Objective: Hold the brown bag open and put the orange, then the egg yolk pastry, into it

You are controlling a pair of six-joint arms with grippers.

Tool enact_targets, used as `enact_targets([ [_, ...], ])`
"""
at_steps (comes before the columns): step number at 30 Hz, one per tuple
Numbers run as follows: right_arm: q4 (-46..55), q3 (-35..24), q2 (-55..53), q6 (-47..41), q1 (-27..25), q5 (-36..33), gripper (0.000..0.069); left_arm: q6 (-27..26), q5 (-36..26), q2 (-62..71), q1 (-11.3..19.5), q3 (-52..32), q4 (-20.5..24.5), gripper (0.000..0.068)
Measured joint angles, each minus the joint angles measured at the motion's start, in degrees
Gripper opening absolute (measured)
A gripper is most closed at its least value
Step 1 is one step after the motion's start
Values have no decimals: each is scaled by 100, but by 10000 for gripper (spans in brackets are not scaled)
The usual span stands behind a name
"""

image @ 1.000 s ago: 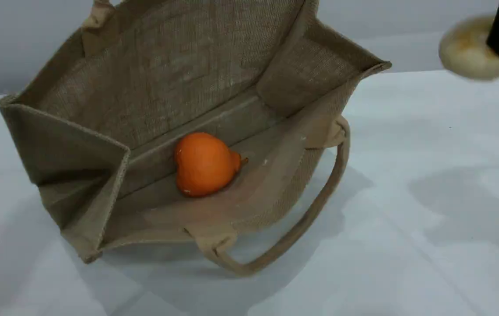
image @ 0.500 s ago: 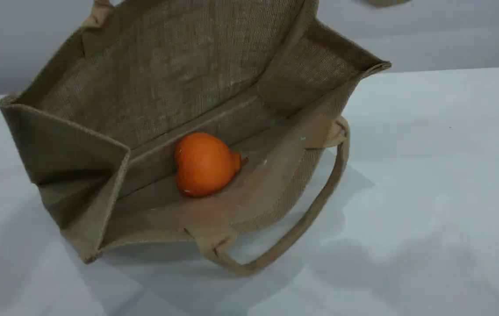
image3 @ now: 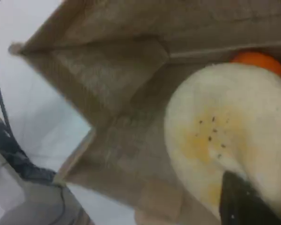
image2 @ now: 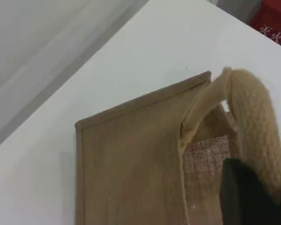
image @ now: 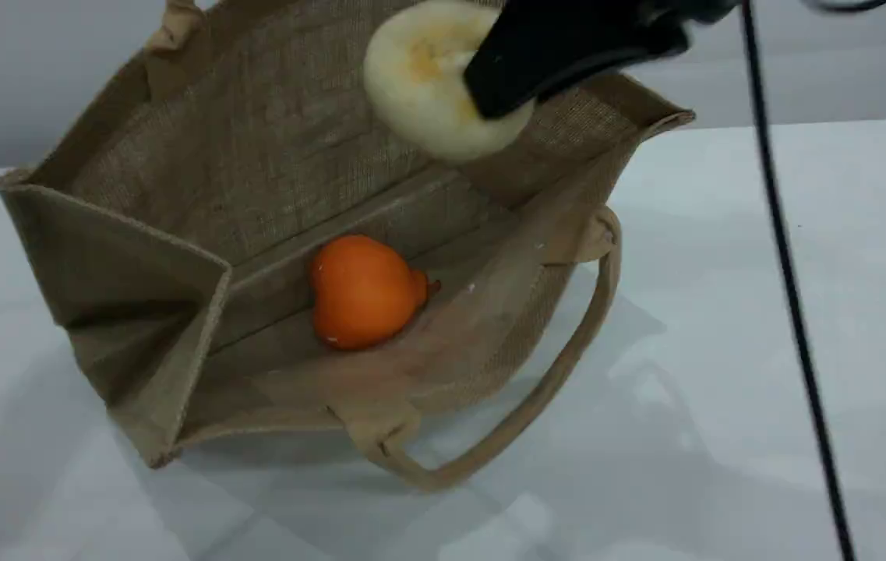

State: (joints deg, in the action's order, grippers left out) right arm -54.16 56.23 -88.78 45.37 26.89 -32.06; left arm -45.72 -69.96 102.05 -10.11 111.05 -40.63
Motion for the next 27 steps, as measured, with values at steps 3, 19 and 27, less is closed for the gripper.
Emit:
enact_targets([
  [3,-632,86,-379,548,0,-6,35,0,0,0,0,0,-6,84],
  [19,-2008,314,-1999,2216,217,1203,35,0,0,0,0,0,-6,84],
  [27,-2537,453,-2043,2910,759,1978,35,0,0,0,0,0,-6,84],
])
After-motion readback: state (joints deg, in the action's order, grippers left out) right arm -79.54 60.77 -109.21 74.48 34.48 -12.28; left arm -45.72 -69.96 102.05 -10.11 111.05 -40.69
